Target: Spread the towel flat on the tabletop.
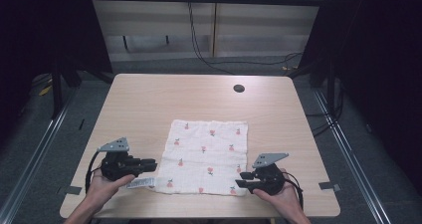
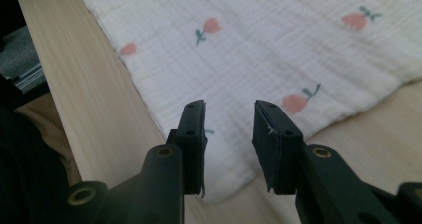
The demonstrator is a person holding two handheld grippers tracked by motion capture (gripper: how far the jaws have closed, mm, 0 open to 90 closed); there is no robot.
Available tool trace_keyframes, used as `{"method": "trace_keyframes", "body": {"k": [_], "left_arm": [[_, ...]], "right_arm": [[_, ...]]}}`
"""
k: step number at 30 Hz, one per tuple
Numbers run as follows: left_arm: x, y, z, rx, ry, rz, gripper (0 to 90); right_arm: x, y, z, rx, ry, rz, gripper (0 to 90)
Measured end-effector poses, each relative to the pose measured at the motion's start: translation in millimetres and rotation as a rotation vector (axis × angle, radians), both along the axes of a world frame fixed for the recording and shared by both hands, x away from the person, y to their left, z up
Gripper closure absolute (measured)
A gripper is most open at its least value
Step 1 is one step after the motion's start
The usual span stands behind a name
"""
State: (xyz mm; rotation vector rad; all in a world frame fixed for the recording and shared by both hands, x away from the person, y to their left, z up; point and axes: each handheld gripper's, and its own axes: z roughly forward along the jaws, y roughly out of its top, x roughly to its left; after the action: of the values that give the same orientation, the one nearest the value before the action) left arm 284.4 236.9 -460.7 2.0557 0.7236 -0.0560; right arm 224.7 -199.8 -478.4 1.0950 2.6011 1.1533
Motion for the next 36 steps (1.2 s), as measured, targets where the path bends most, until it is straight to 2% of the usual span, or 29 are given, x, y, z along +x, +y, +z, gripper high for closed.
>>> {"method": "trace_keyframes", "body": {"k": [1, 2, 4, 7, 8, 10, 11, 14, 17, 19, 22, 24, 28, 32, 36], "left_arm": [[0.0, -1.5, -3.3, 0.020, 0.001, 0.000, 74.2], [0.3, -2.7, -6.3, 0.027, 0.009, 0.000, 73.1], [0.2, -4.0, -10.3, 0.038, 0.014, -0.005, 73.2], [-3.1, -6.1, -12.1, 0.052, 0.008, -0.017, 72.8], [-3.3, -5.1, -11.8, 0.045, 0.013, -0.021, 72.7], [-2.8, -2.9, -11.0, 0.058, 0.016, -0.031, 71.1], [-3.6, -1.2, -11.2, 0.058, 0.011, -0.029, 70.5], [-6.1, 1.0, -13.3, 0.060, 0.014, -0.019, 69.6], [-8.8, -2.1, -16.3, 0.063, 0.020, -0.026, 65.7], [-9.4, -5.7, -17.8, 0.063, 0.025, -0.055, 64.2], [-10.1, -11.0, -22.0, 0.094, 0.032, -0.077, 63.0], [-10.5, -13.2, -24.9, 0.110, 0.031, -0.089, 62.2], [-14.4, -22.0, -29.6, 0.129, 0.028, -0.126, 60.7], [-19.1, -29.3, -32.2, 0.179, 0.006, -0.165, 60.6], [-24.0, -28.8, -32.0, 0.186, 0.006, -0.175, 57.0]], "right_arm": [[-0.3, -0.3, -3.8, 0.000, 0.004, -0.002, 65.6], [-0.3, -0.4, -6.8, -0.005, 0.016, -0.006, 64.7], [-0.2, 0.3, -8.7, -0.035, 0.012, -0.004, 62.5], [-1.3, 0.4, -8.9, -0.029, -0.011, 0.007, 59.6], [-2.7, 1.9, -10.2, -0.047, -0.024, 0.017, 58.8], [-5.3, 5.0, -13.3, -0.069, -0.019, 0.037, 58.6], [-7.7, 7.0, -14.0, -0.086, -0.041, 0.041, 58.4], [-12.0, 10.0, -14.5, -0.135, -0.096, 0.049, 64.3], [-13.1, 8.9, -15.5, -0.131, -0.109, 0.039, 69.9], [-12.5, 7.6, -15.4, -0.131, -0.108, 0.038, 75.0], [-12.1, 5.8, -14.7, -0.146, -0.111, 0.030, 84.0], [-11.1, 4.1, -14.9, -0.135, -0.100, 0.023, 87.0], [-8.8, 2.0, -14.5, -0.125, -0.078, 0.018, 87.8], [-6.6, -1.3, -14.0, -0.112, -0.053, 0.006, 88.2], [-6.3, -5.2, -13.9, -0.103, -0.037, -0.006, 88.1]]}}
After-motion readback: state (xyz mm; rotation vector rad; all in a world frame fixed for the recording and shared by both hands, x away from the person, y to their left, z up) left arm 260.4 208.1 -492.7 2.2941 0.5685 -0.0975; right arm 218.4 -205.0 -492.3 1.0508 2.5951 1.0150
